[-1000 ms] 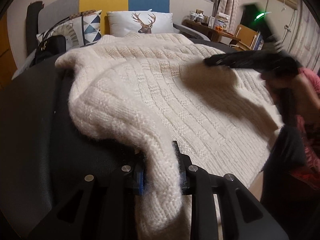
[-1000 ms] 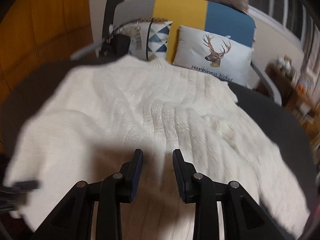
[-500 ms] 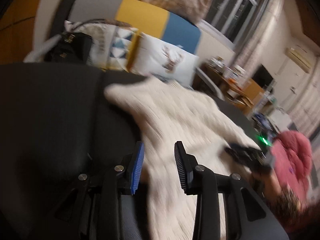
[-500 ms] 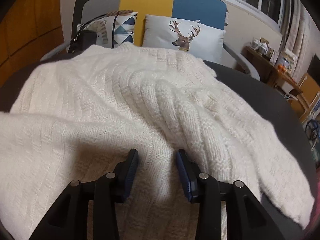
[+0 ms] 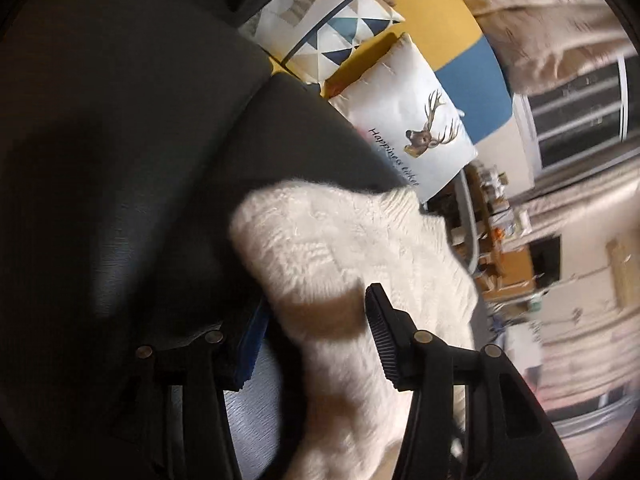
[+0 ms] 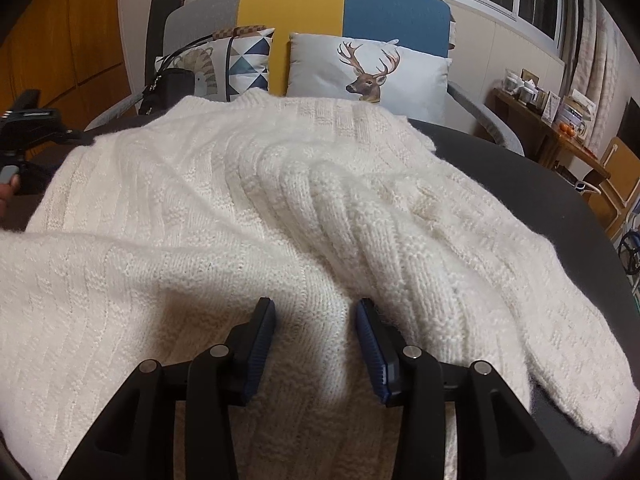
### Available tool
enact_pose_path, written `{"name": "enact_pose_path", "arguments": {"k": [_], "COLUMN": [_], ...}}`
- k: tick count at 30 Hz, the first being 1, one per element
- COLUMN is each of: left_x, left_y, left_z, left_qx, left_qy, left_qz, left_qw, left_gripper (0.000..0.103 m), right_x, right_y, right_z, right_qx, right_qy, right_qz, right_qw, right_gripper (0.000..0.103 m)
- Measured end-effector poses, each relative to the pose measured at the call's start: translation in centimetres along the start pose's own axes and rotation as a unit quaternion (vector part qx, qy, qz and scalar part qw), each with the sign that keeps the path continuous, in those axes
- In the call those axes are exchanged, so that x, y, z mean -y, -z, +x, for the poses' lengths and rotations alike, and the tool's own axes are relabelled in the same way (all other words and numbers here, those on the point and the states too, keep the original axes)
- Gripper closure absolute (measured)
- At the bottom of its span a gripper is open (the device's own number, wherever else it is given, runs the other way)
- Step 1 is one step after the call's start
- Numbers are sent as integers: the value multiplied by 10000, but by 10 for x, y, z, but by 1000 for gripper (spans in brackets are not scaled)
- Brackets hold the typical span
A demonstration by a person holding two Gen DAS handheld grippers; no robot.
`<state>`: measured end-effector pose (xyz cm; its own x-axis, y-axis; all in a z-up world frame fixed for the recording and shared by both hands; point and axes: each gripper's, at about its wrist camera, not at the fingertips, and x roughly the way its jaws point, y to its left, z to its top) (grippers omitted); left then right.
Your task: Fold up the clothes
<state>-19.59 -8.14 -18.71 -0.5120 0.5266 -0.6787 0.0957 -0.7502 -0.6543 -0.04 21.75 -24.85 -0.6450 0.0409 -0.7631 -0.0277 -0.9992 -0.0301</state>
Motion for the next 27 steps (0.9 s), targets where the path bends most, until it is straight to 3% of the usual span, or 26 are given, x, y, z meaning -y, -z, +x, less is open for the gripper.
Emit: {"name": "enact_pose_path", "arguments": {"k": [1, 2, 3, 5, 7, 9, 11, 15, 17, 20, 23, 25, 27], "left_x": [-1, 2, 10, 31, 71, 111, 151, 217, 230, 230, 221, 212, 208], "left_y": [-1, -1, 0, 5, 22, 39, 59, 131, 167, 214, 254, 273, 283], "left_z": [6, 10, 9, 6, -6, -19, -30, -24, -13, 6, 27, 44, 56], "left_qx": [-38, -26, 63, 255, 504, 750, 942, 732, 498, 93, -306, -561, -666], "left_qy": [18, -24, -161, -362, -267, -170, -51, 265, 320, 288, 142, -82, -194], "left_qz": [-112, -123, 26, 419, 1204, 1980, 2748, 4070, 4400, 4692, 4900, 5024, 5122], "left_qw": [9999, 9999, 9998, 9981, 9911, 9772, 9569, 9101, 8960, 8826, 8711, 8628, 8561], "left_gripper": [53, 78, 87, 88, 88, 88, 88, 88, 88, 88, 88, 88, 88], "right_x": [-1, -2, -3, -5, -7, -7, -7, -6, 1, 33, 70, 71, 66], "right_y": [0, 0, 0, 0, 1, 1, 1, 1, 1, 5, 12, 9, -2], "right_z": [0, 0, -1, -1, -2, -3, -4, -7, -11, -29, -53, -73, -83], "right_qx": [0, 1, 4, 7, 10, 16, 25, 73, 130, 383, 709, 1074, 1281], "right_qy": [14, 29, 54, 92, 109, 95, 92, 85, -1, -151, -236, -162, -558], "right_qz": [-8, -16, -34, -53, -54, -38, -29, 37, 252, 1173, 2211, 2169, 1927], "right_qw": [10000, 10000, 10000, 9999, 9999, 9999, 10000, 9999, 9996, 9922, 9724, 9701, 9713], "right_gripper": [60, 60, 60, 60, 60, 60, 60, 60, 61, 62, 62, 61, 61]}}
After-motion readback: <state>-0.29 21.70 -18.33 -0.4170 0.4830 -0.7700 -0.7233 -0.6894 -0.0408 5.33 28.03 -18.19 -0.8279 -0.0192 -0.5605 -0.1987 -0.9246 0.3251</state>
